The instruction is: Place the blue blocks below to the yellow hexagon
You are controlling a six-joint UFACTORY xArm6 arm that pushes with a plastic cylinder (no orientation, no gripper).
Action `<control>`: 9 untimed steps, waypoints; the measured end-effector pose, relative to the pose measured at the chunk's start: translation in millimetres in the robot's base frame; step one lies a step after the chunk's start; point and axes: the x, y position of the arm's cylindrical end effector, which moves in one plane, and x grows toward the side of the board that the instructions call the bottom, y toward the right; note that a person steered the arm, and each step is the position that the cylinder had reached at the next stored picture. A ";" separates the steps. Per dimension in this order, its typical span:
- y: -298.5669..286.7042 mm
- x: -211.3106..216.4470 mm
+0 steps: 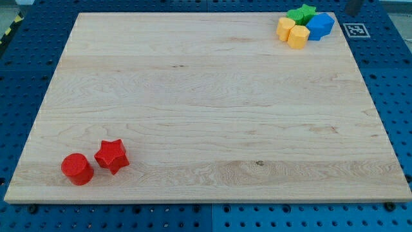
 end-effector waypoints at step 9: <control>-75.0 95.7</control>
